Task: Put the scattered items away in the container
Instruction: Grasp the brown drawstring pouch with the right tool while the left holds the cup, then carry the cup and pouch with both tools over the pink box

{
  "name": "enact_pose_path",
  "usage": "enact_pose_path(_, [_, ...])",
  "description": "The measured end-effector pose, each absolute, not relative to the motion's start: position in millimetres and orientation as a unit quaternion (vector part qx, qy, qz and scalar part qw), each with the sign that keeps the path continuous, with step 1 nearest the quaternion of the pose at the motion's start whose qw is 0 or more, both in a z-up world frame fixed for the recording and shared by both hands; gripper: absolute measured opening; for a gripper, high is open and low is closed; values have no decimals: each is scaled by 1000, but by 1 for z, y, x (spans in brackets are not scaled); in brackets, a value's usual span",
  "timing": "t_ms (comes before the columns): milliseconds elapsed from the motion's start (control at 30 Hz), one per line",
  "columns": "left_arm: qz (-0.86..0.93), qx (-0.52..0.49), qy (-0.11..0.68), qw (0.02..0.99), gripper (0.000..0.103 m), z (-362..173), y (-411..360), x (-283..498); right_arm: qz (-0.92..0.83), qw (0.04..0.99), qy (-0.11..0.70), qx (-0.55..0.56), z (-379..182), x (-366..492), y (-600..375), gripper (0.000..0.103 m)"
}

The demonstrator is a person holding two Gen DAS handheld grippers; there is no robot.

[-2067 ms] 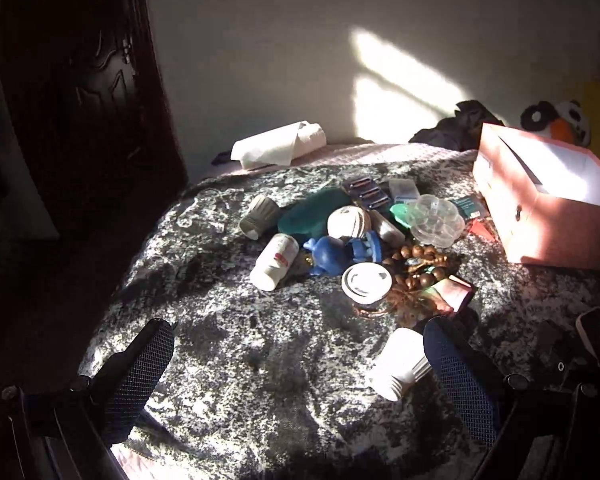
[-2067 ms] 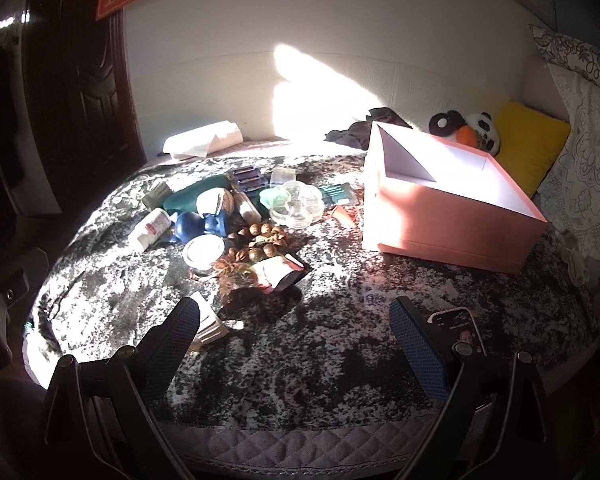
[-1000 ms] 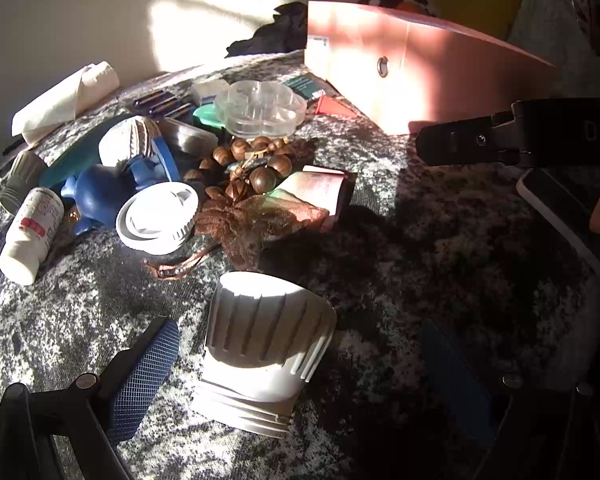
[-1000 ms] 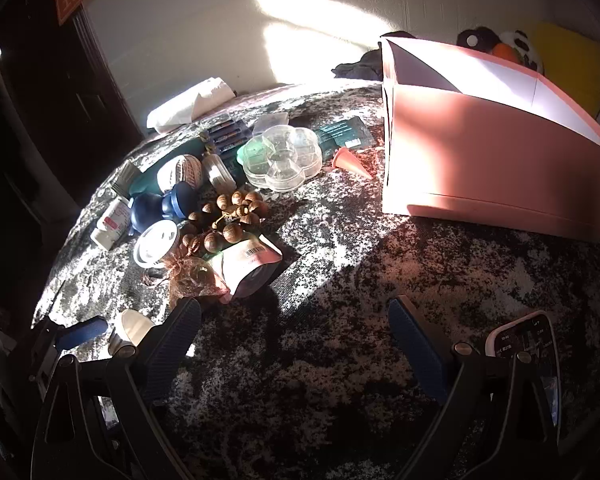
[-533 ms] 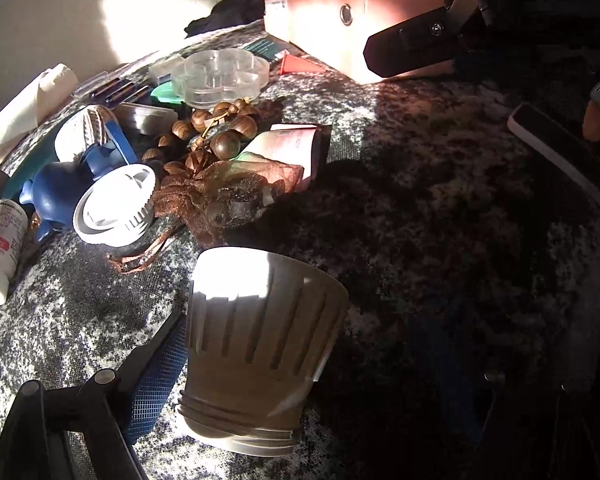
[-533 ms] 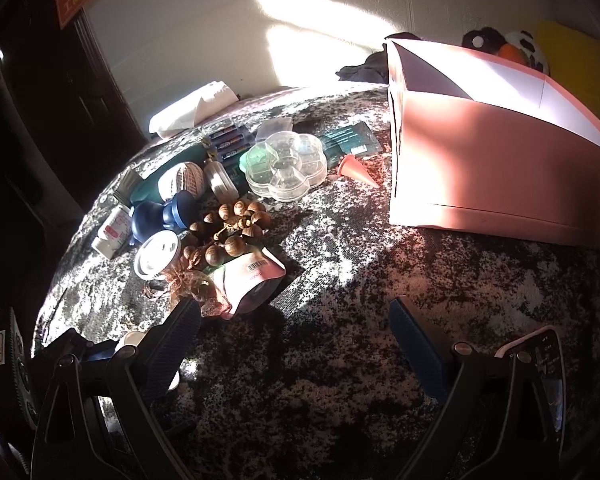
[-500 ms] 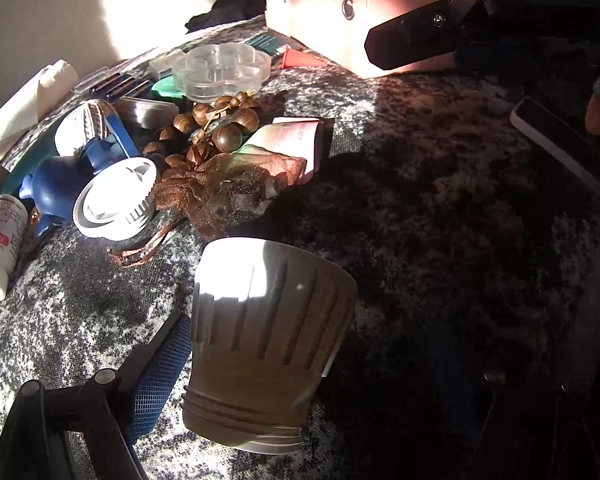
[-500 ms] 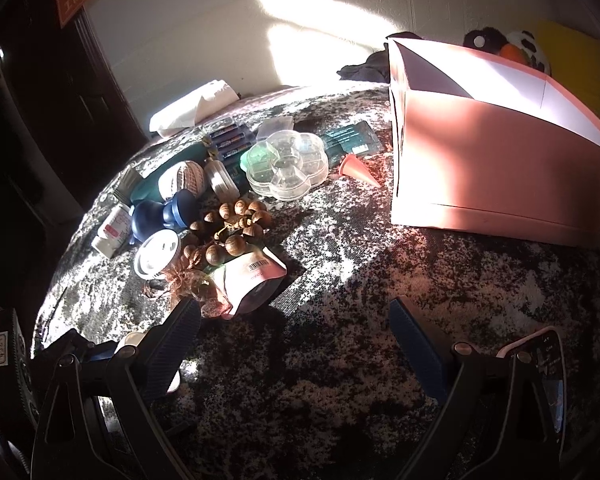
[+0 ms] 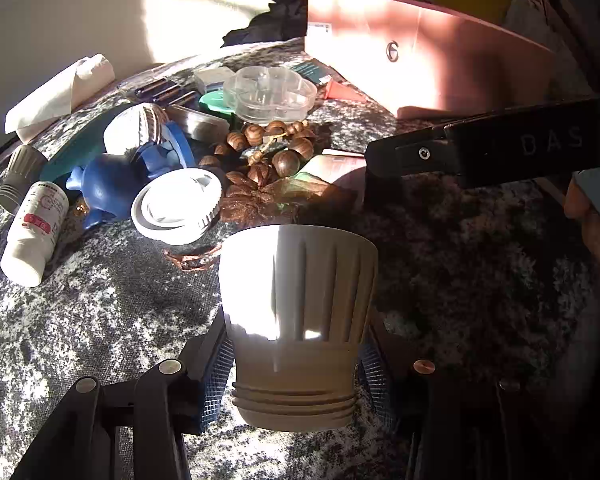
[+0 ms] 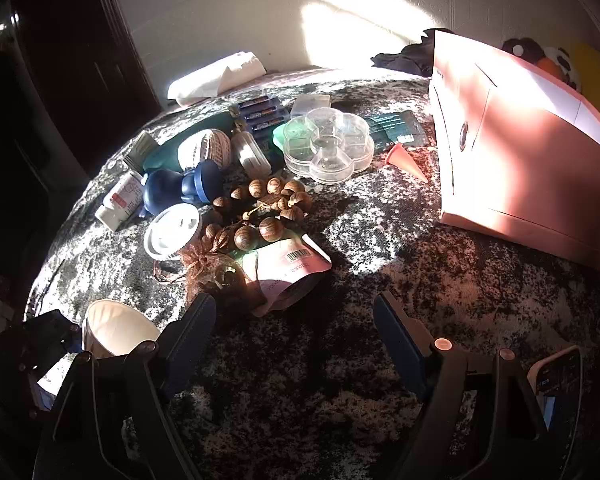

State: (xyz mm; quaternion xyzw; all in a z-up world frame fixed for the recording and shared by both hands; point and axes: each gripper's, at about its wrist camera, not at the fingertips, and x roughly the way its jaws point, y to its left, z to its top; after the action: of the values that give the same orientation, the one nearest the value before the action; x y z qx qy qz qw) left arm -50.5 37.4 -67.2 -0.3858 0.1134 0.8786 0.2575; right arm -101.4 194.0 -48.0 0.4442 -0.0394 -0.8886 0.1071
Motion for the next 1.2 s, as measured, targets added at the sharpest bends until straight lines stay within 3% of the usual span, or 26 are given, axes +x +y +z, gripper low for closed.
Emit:
enact_pose_path(133, [887,-390,98,227,51,-64,21,-52,-883,132,-19,451,-54,-107,171,71])
enact_pose_path(400, [893,-399,79,196,51,-65,-5,-53,-874,158,33,459,-76,-123,127,69])
enact_pose_path(500, [894,-399,73,190,51,-64,-11,-53,-871,145,88,461,-82,-124,113,48])
enact_pose_path(533, [894,-399,73,189,51,-64,-12,-53,-868,149,93,465,-84,-124,112,34])
enact_pose_path(567, [895,-399,72,188,51,-63,-12,-53,-865,151,93,469,-85,-124,112,27])
enact_pose_path(733, [896,-397,72,185,51,-59,-12,-50,-860,164,68,479,-79,-115,119,16])
enact_pose_path(800, [898,-394,73,184,51,-55,-10,-48,-862,168,52,475,-71,-108,125,6])
enact_pose_path(1200, [909,-363,88,187,51,-12,13,-30,-890,189,18,415,-4,-47,149,5])
